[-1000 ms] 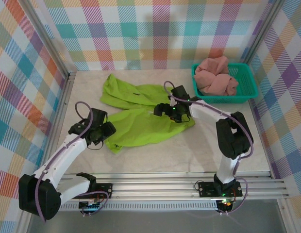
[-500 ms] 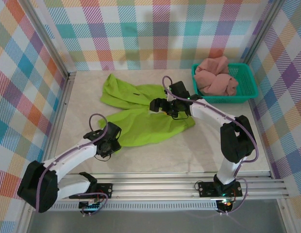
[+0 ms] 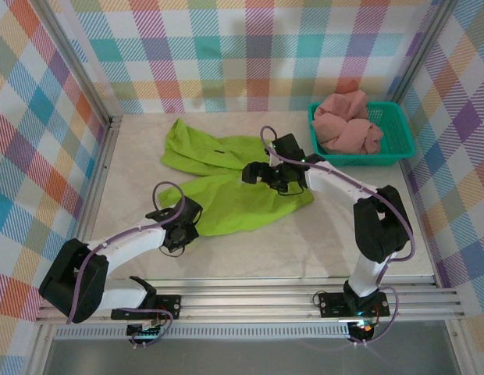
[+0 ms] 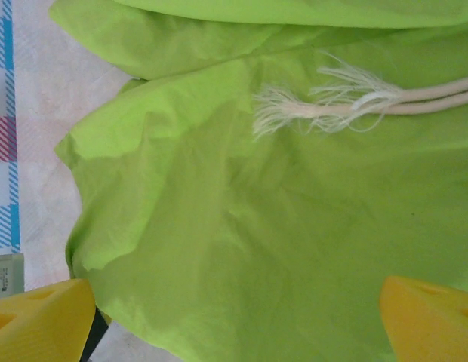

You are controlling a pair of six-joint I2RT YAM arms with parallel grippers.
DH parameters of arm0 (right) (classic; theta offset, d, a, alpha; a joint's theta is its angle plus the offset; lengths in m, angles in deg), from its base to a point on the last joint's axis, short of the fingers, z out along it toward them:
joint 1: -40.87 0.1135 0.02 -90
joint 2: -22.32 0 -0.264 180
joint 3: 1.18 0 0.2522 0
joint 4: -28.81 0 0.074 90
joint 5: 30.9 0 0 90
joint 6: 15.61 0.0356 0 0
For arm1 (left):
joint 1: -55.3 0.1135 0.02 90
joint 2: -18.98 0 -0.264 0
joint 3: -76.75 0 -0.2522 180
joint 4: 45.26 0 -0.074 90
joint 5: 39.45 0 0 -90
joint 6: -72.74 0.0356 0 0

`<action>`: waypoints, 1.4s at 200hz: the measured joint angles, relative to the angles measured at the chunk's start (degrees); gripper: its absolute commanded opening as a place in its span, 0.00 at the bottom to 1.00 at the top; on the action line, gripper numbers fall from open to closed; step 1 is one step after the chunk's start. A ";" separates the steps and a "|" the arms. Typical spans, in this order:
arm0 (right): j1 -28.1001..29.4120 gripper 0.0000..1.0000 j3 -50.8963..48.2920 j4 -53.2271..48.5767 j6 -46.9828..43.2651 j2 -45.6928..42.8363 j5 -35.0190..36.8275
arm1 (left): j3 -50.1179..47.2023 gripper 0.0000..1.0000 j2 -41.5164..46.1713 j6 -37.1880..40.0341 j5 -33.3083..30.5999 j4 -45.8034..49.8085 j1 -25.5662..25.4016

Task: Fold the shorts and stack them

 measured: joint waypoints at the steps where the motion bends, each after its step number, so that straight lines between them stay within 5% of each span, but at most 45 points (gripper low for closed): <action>1: 0.00 0.96 -0.04 0.00 0.00 0.00 0.00 | 0.02 0.00 0.00 -0.09 -0.13 0.02 0.00; 55: 0.00 0.96 -0.98 -0.68 -0.24 -0.02 1.51 | 8.17 0.00 4.50 3.13 -4.22 6.45 1.70; 111: -0.24 0.97 -3.56 -1.79 -0.22 0.13 3.87 | 13.94 0.00 14.01 9.05 -4.42 15.15 15.78; 128: -0.46 0.97 -3.63 -1.95 -0.20 0.68 4.07 | 13.97 0.21 14.32 10.21 -3.69 16.57 18.88; 139: -0.52 0.97 -3.63 -1.95 -0.20 1.22 4.04 | 13.64 0.52 14.32 10.69 -3.23 16.61 19.61; 162: -0.66 0.97 -3.98 -1.99 -0.15 1.77 3.87 | 11.32 0.66 14.73 10.29 -1.44 16.37 19.80; 224: -0.79 0.97 -4.00 -1.92 0.02 1.66 3.02 | 4.83 0.63 23.80 6.99 0.98 18.51 19.80; 280: -2.99 0.97 -5.22 -1.46 0.24 0.74 2.47 | -3.37 0.59 21.55 2.84 -0.15 18.75 19.80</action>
